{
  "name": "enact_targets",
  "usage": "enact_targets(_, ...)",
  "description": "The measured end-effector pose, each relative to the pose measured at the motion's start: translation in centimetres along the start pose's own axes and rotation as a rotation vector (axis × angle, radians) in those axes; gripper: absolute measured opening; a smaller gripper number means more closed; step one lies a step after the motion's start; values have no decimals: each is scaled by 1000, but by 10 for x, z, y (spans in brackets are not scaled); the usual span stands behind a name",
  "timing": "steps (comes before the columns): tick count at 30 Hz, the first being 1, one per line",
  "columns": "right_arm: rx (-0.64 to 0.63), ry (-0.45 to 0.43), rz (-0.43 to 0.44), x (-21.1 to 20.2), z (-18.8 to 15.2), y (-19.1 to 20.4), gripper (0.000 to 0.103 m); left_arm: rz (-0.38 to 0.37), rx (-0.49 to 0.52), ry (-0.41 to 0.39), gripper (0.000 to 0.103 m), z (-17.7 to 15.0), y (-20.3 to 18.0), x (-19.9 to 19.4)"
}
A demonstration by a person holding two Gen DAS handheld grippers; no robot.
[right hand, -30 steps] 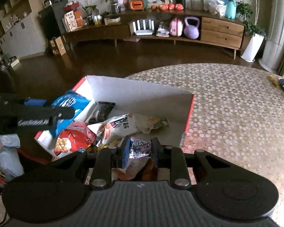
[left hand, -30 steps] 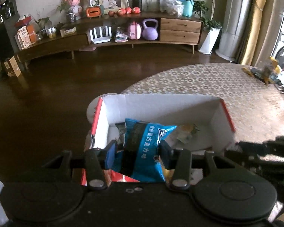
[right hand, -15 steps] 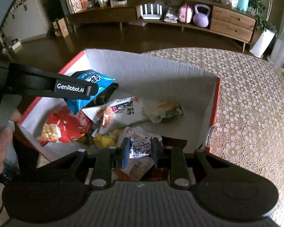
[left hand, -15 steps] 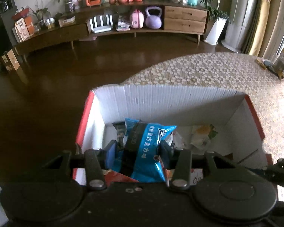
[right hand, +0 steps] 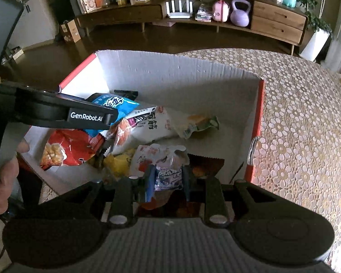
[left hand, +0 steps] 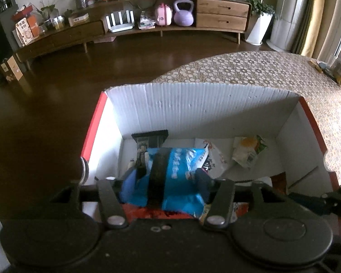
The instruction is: Organize snacks
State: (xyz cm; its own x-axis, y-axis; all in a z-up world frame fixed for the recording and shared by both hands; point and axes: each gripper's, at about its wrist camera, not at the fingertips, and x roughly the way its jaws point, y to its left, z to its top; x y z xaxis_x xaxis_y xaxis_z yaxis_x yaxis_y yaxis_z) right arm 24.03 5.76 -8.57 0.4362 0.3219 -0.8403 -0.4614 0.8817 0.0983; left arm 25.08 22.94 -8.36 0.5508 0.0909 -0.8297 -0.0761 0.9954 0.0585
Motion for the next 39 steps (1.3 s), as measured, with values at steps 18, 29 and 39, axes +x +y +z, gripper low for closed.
enact_targets(18,63,-123,57,-60,-20,-7,75,23,4,-146,101,-27,-1,-63)
enact_targets(29,74,-262,91,-117,-43,-15,83,-27,-1,-248,103,-46,-1,-114)
enact_targets(39,98,-394,83,-166,-64,-20,84,-62,9,-340,103,-68,-10,-154)
